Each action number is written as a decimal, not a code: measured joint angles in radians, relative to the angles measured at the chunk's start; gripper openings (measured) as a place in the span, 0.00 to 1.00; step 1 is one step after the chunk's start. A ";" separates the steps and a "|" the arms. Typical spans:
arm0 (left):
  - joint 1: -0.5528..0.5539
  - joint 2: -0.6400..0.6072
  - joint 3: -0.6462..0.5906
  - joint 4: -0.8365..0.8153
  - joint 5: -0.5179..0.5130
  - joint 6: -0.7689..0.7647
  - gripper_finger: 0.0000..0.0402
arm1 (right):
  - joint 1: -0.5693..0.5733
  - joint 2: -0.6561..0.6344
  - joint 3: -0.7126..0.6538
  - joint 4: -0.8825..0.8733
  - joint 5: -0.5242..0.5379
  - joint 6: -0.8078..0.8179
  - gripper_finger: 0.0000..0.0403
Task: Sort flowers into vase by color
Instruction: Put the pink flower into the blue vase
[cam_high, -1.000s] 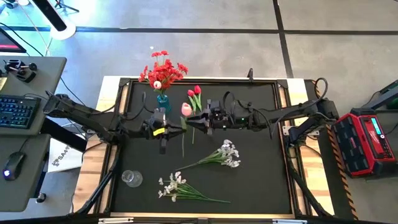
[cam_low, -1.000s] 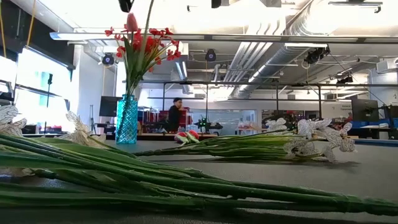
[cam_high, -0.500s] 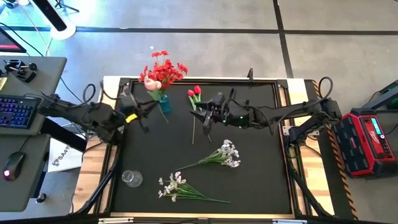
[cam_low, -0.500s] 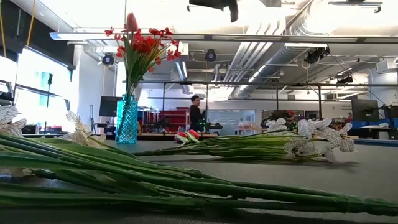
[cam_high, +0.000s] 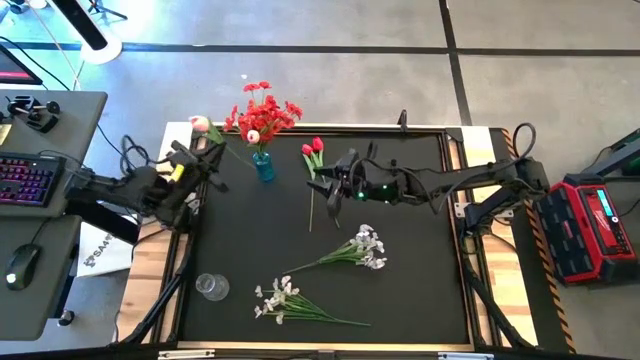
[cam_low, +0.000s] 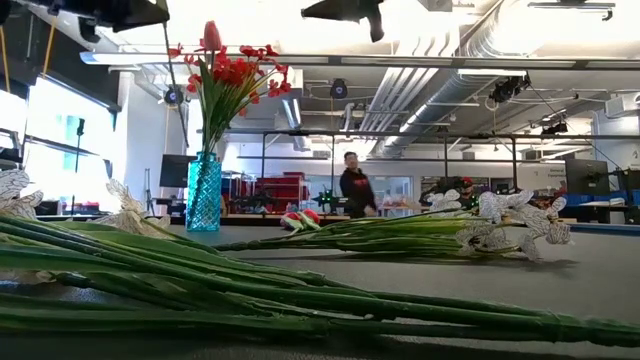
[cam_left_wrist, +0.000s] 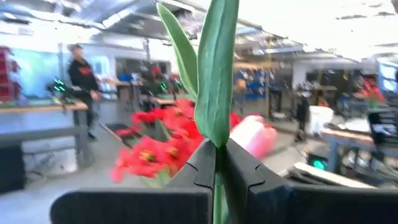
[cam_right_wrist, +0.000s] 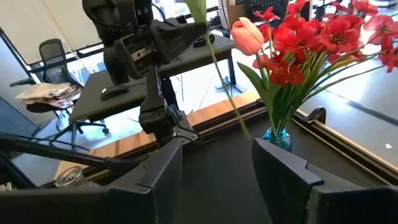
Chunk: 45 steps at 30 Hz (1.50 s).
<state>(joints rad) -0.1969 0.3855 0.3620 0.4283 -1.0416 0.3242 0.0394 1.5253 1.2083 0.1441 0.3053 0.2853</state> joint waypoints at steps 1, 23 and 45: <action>0.009 -0.013 -0.014 0.034 0.000 0.030 0.00 | -0.005 0.000 0.000 -0.001 -0.006 0.002 0.45; 0.268 0.059 -0.048 0.090 0.249 -0.027 0.00 | -0.079 0.000 0.000 -0.001 -0.150 0.028 0.45; 0.401 0.256 -0.048 0.080 0.323 -0.201 0.00 | -0.079 0.000 0.000 -0.071 -0.137 0.028 0.45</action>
<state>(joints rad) 0.2043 0.6413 0.3138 0.5087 -0.7185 0.1235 -0.0399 1.5249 1.2087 0.0733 0.1683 0.3134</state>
